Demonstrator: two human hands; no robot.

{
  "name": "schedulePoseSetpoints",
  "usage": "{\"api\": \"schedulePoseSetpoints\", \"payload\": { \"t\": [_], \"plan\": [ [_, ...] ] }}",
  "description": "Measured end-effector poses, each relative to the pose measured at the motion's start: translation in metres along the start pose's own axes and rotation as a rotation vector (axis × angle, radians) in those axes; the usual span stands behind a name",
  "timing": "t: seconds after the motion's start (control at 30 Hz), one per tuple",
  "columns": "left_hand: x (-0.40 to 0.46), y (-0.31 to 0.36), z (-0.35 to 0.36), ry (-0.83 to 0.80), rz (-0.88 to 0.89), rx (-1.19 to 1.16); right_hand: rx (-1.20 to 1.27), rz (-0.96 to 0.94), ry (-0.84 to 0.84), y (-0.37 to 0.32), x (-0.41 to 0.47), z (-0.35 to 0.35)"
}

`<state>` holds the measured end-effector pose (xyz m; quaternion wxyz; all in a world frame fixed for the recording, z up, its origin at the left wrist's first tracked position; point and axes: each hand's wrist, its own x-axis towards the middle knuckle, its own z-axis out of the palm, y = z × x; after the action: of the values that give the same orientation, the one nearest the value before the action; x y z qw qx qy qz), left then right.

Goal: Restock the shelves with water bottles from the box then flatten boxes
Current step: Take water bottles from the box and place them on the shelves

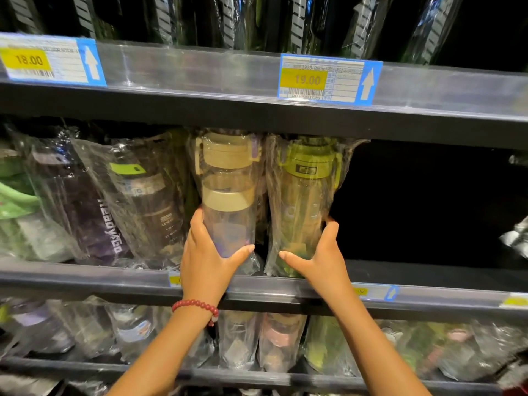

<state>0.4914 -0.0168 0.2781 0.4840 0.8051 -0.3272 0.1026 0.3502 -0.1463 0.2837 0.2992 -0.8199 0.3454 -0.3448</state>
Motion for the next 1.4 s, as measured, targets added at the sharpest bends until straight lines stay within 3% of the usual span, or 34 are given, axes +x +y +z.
{"api": "schedulePoseSetpoints", "payload": {
  "t": [0.3,0.47,0.6,0.7,0.83,1.03,1.4],
  "plan": [
    [-0.019,0.01,-0.016,0.022,-0.038,0.001,0.02,-0.049,-0.096,0.01,-0.009,-0.035],
    [-0.088,0.017,-0.026,0.087,0.006,0.229,-0.111,-0.345,0.013,0.023,-0.056,-0.05],
    [-0.173,0.002,-0.027,-0.025,-0.037,0.505,-0.102,-0.576,-0.187,0.036,-0.113,-0.034],
    [-0.244,-0.007,-0.031,-0.093,-0.229,0.62,-0.154,-0.722,-0.348,0.051,-0.156,-0.008],
    [-0.333,-0.011,-0.049,-0.108,-0.504,0.733,-0.084,-0.839,-0.493,0.062,-0.221,0.024],
    [-0.409,-0.023,-0.094,-0.04,-0.727,0.817,-0.087,-0.965,-0.811,0.053,-0.301,0.062],
    [-0.451,-0.074,-0.182,0.03,-0.836,0.777,-0.167,-1.151,-0.936,-0.027,-0.381,0.136]
  ]
}}
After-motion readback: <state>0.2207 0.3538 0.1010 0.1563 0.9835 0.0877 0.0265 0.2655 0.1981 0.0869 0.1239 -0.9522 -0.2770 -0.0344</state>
